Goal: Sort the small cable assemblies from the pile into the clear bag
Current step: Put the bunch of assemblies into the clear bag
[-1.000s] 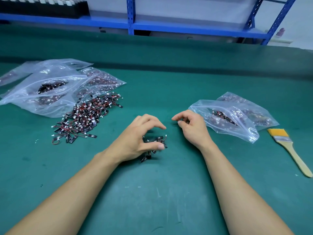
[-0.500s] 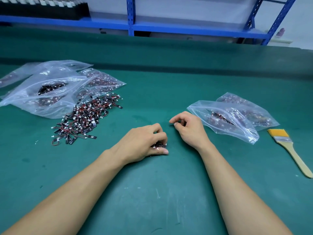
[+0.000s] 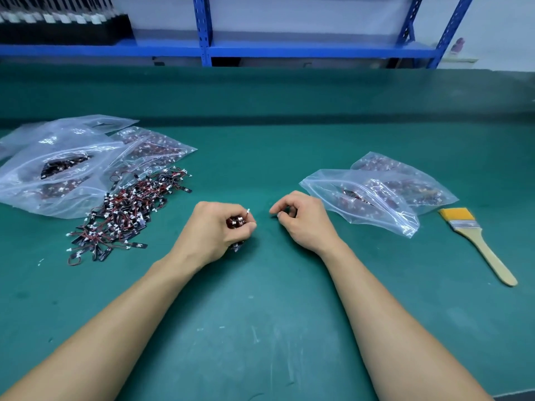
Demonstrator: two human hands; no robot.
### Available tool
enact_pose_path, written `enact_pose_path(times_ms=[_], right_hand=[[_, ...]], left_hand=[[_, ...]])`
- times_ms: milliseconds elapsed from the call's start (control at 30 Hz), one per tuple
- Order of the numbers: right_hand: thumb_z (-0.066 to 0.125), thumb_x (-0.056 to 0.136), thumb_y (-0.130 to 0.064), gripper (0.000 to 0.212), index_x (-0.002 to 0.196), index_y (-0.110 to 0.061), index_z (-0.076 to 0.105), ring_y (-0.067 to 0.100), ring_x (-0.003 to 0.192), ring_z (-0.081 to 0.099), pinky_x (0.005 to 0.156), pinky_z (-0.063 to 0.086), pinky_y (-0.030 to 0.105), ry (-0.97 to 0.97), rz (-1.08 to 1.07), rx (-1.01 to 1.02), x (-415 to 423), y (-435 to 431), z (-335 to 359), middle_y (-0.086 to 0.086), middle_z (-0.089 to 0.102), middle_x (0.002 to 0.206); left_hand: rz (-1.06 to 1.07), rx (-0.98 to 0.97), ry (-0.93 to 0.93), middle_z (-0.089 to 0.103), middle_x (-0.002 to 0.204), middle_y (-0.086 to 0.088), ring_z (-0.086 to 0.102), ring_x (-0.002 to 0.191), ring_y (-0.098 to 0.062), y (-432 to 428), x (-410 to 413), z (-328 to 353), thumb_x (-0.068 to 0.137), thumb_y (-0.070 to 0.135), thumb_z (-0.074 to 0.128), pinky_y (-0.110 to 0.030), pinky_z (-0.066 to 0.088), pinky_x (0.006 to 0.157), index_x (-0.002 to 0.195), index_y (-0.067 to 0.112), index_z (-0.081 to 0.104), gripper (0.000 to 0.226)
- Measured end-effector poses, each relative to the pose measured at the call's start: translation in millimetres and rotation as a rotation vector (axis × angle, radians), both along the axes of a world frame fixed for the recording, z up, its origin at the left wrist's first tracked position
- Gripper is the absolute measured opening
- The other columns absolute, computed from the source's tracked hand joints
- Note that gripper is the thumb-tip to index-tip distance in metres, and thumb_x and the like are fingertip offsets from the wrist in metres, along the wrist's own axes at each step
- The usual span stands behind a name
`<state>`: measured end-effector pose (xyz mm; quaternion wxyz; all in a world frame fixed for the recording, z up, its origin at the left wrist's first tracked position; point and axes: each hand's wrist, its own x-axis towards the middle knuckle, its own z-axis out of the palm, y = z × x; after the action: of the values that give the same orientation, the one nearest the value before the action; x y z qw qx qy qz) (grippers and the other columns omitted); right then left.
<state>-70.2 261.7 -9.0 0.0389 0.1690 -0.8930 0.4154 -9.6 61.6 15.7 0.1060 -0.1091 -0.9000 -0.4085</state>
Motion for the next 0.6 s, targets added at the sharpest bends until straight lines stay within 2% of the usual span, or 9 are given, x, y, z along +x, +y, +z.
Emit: enact_pose_path(times_ms=[133, 200, 267, 300, 333, 400, 467, 533, 600], right_hand=[[0.062, 0.083, -0.008, 0.040, 0.069, -0.045, 0.060, 0.003, 0.066, 0.051, 0.064, 0.039, 0.026, 0.014, -0.014, 0.029, 1.4, -1.3, 3.4, -0.012, 0.056, 0.075], [0.060, 0.081, -0.004, 0.043, 0.084, -0.046, 0.060, 0.008, 0.077, 0.060, 0.069, 0.047, 0.031, 0.026, -0.023, -0.022, 4.0, -1.6, 5.0, -0.009, 0.063, 0.081], [0.060, 0.084, 0.001, 0.041, 0.106, -0.034, 0.057, 0.003, 0.090, 0.062, 0.078, 0.049, 0.022, 0.003, -0.012, -0.156, 6.9, -0.6, 5.0, -0.009, 0.063, 0.093], [0.057, 0.089, 0.000, 0.034, 0.117, -0.020, 0.056, 0.001, 0.101, 0.059, 0.083, 0.044, 0.016, -0.024, 0.025, -0.083, 6.2, 1.1, 3.2, -0.007, 0.060, 0.103], [0.052, 0.095, -0.004, 0.032, 0.127, -0.010, 0.051, 0.006, 0.114, 0.053, 0.089, 0.036, 0.014, -0.041, 0.059, 0.131, 4.1, 2.9, 2.3, -0.001, 0.056, 0.115], [0.038, 0.102, -0.013, 0.037, 0.138, -0.008, 0.041, 0.018, 0.129, 0.042, 0.089, 0.024, 0.016, -0.029, 0.078, 0.442, 0.5, 6.9, -0.6, 0.007, 0.047, 0.133], [0.034, 0.102, -0.016, 0.034, 0.134, -0.012, 0.044, 0.024, 0.123, 0.044, 0.086, 0.027, 0.024, 0.052, 0.059, 0.542, 3.7, 5.0, 5.7, 0.010, 0.049, 0.132], [0.038, 0.100, -0.014, 0.025, 0.123, -0.014, 0.049, 0.027, 0.113, 0.049, 0.091, 0.037, 0.034, 0.108, 0.067, 0.475, 7.3, 1.4, 10.1, 0.011, 0.053, 0.120], [0.045, 0.099, -0.013, 0.010, 0.107, -0.018, 0.049, 0.027, 0.104, 0.052, 0.092, 0.043, 0.044, 0.045, 0.075, 0.347, 8.8, 0.2, 11.6, 0.006, 0.053, 0.106]], left_hand=[[-0.029, 0.161, -0.053, 0.054, 0.046, 0.007, 0.046, 0.042, -0.008, 34.8, -13.2, 30.3, 0.083, 0.016, 0.073, -0.019, 0.039, 0.046, 0.069, 0.025, 0.071, 0.016], [-0.086, 0.102, -0.036, 0.058, 0.048, 0.006, 0.050, 0.045, -0.007, 61.5, -21.0, 45.7, 0.080, 0.016, 0.073, -0.020, 0.042, 0.049, 0.068, 0.020, 0.071, 0.012], [-0.152, -0.059, -0.040, 0.063, 0.055, 0.007, 0.055, 0.054, -0.005, 89.7, -28.7, 56.4, 0.077, 0.018, 0.071, -0.022, 0.044, 0.054, 0.067, 0.020, 0.071, 0.010], [-0.186, -0.150, -0.067, 0.066, 0.060, 0.006, 0.057, 0.059, -0.008, 102.7, -32.6, 59.7, 0.077, 0.018, 0.070, -0.023, 0.045, 0.056, 0.069, 0.021, 0.073, 0.008], [-0.211, -0.227, -0.094, 0.067, 0.064, 0.003, 0.058, 0.064, -0.012, 114.0, -36.7, 61.9, 0.077, 0.018, 0.069, -0.025, 0.047, 0.058, 0.072, 0.019, 0.075, 0.008], [-0.213, -0.292, -0.111, 0.068, 0.066, -0.001, 0.060, 0.069, -0.020, 130.8, -43.9, 65.4, 0.078, 0.017, 0.067, -0.030, 0.051, 0.061, 0.074, 0.017, 0.075, 0.010], [-0.175, -0.267, -0.081, 0.068, 0.063, -0.004, 0.060, 0.069, -0.026, 140.6, -51.2, 68.2, 0.078, 0.014, 0.064, -0.034, 0.054, 0.061, 0.072, 0.015, 0.074, 0.012], [-0.123, -0.187, -0.052, 0.067, 0.063, -0.008, 0.053, 0.061, -0.025, 148.2, -58.1, 69.6, 0.078, 0.014, 0.062, -0.036, 0.053, 0.059, 0.071, 0.013, 0.072, 0.012], [-0.056, -0.059, -0.027, 0.065, 0.061, -0.005, 0.047, 0.059, -0.021, 157.2, -63.8, 68.3, 0.081, 0.017, 0.064, -0.033, 0.047, 0.057, 0.070, 0.014, 0.070, 0.013]])
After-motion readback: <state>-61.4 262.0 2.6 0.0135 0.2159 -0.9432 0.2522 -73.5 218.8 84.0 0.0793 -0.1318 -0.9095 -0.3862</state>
